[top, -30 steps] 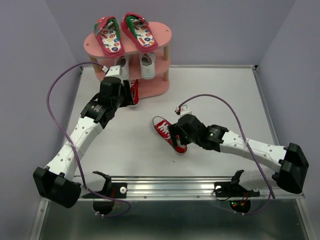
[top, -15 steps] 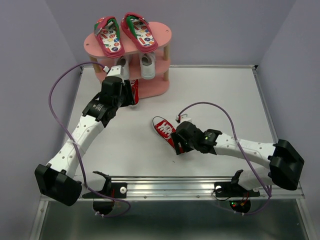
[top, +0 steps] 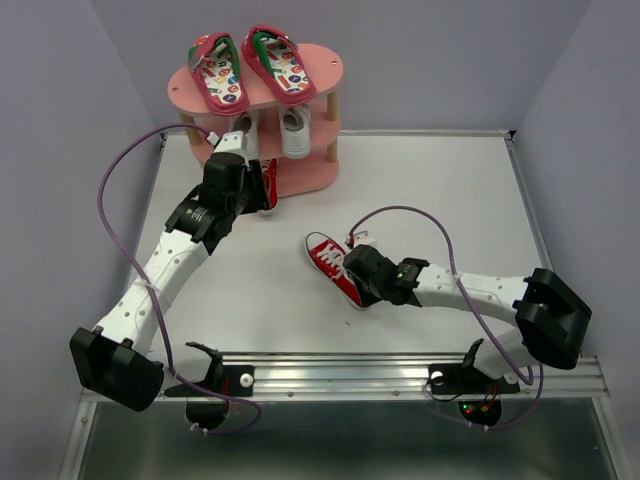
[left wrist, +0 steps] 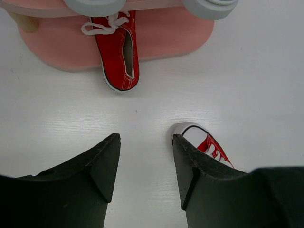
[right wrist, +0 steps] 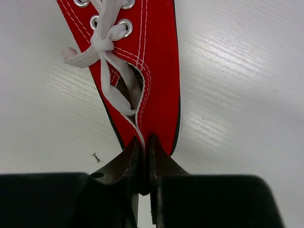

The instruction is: Place and organize the shoes onto the shoe shelf

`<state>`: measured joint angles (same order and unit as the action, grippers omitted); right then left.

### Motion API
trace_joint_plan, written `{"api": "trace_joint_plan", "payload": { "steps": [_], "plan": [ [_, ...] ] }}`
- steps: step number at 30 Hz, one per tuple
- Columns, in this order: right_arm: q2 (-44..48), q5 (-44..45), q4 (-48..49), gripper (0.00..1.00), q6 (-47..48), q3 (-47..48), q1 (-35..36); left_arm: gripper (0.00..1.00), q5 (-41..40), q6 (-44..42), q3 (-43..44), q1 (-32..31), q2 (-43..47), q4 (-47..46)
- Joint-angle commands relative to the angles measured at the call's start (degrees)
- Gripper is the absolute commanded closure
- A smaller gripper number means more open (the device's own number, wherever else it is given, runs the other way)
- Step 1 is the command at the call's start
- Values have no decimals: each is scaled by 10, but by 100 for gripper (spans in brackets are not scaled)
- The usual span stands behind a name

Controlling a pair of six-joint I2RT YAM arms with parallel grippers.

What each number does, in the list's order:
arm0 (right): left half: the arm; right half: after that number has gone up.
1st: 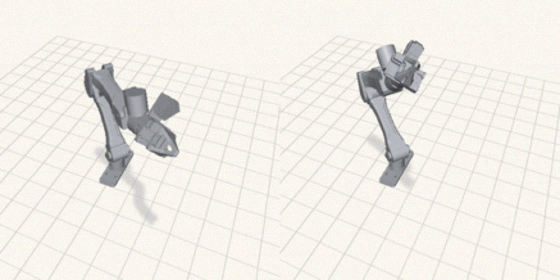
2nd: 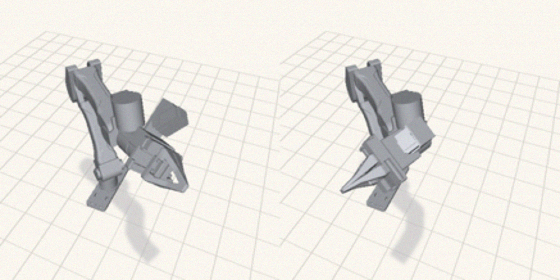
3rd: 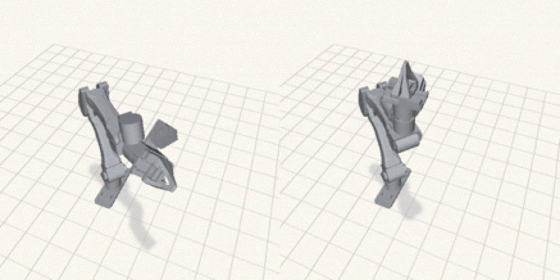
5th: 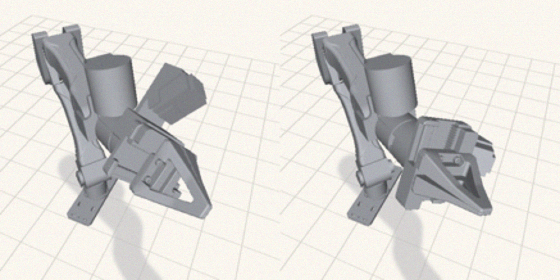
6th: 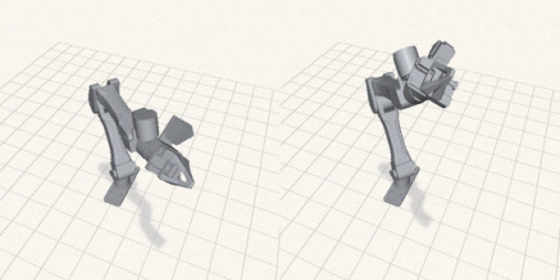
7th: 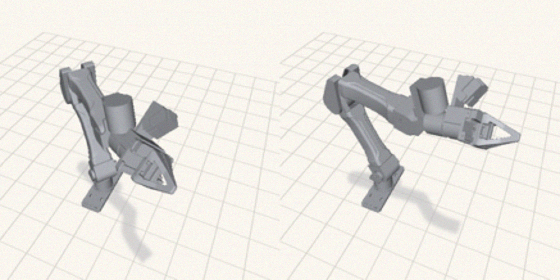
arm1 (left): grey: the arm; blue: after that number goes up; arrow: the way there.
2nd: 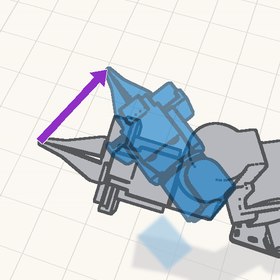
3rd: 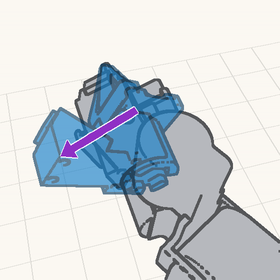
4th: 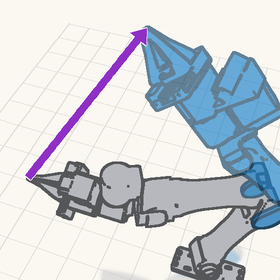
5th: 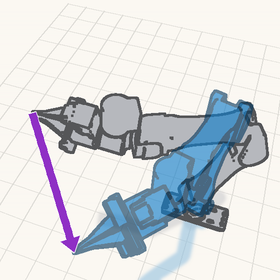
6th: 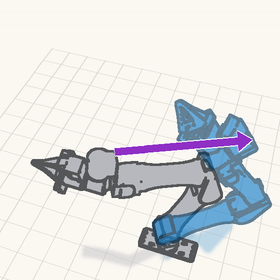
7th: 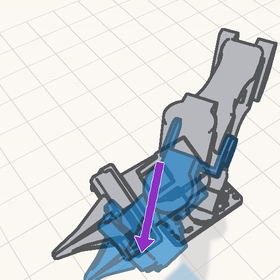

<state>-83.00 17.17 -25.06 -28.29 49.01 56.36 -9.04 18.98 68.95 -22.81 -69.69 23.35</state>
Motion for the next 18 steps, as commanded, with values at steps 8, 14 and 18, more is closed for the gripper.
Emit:
{"api": "trace_joint_plan", "payload": {
  "steps": [8,14,18],
  "plan": [
    [58,50,14,99,-8,48,5,41,-4,-1,-4,-1,-4,-22],
    [65,97,0,99,-12,86,5,41,-13,2,5,-1,1,-16],
    [55,117,-2,99,-6,114,5,41,-19,2,16,-1,9,-9]
  ]
}}
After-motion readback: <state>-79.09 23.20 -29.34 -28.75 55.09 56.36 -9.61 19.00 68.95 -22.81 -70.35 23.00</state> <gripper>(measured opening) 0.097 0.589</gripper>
